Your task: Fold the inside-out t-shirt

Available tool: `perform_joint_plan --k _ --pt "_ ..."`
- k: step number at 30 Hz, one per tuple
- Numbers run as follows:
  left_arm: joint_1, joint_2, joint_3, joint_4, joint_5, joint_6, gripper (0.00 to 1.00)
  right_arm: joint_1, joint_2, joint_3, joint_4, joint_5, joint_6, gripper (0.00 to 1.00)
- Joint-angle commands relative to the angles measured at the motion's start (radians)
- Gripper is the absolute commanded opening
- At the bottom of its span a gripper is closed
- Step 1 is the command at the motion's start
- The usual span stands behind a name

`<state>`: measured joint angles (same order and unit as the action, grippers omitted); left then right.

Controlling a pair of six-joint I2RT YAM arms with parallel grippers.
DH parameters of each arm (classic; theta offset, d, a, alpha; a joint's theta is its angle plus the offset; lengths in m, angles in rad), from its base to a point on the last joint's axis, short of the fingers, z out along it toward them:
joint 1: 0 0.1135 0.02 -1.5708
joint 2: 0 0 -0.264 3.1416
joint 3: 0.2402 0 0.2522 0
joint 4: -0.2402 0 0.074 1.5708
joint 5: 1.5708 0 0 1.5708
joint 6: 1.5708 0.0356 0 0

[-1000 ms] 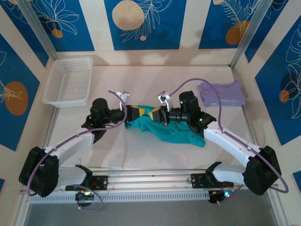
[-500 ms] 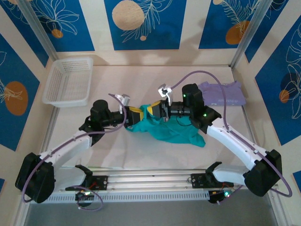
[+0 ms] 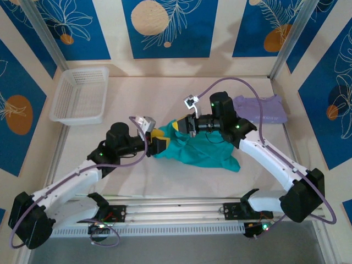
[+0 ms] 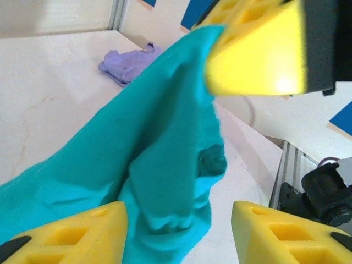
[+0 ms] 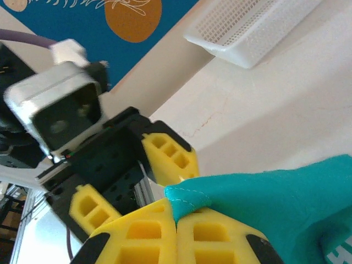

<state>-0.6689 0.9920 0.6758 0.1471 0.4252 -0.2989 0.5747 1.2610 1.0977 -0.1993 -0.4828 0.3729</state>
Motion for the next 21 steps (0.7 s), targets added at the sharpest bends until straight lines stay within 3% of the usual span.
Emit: perform_joint_plan --k 1,4,7,8,10,12,16,21 --pt "-0.026 -0.007 0.050 -0.049 -0.085 0.063 0.52 -0.004 0.002 0.012 0.013 -0.030 0.043 0.00" --pt "-0.031 0.046 0.083 -0.048 -0.102 0.067 0.49 -0.005 0.005 0.005 0.033 -0.047 0.056 0.00" --pt "-0.032 0.104 0.109 -0.012 -0.099 0.068 0.39 -0.005 0.003 0.001 0.035 -0.054 0.060 0.00" --pt "-0.032 0.120 0.115 0.011 -0.084 0.064 0.33 -0.005 0.002 0.001 0.033 -0.054 0.060 0.00" --pt "-0.031 0.144 0.125 0.045 -0.038 0.052 0.12 -0.008 -0.002 -0.001 0.020 -0.044 0.051 0.00" --pt "-0.024 0.146 0.121 0.073 0.032 0.039 0.02 -0.021 -0.001 0.005 -0.013 -0.017 0.041 0.00" --pt "-0.001 0.110 0.069 0.153 0.168 -0.014 0.00 -0.065 0.015 0.022 -0.083 0.015 -0.001 0.02" --pt "0.033 0.088 0.008 0.271 0.251 -0.115 0.00 -0.119 0.022 0.016 -0.116 -0.082 -0.095 0.16"
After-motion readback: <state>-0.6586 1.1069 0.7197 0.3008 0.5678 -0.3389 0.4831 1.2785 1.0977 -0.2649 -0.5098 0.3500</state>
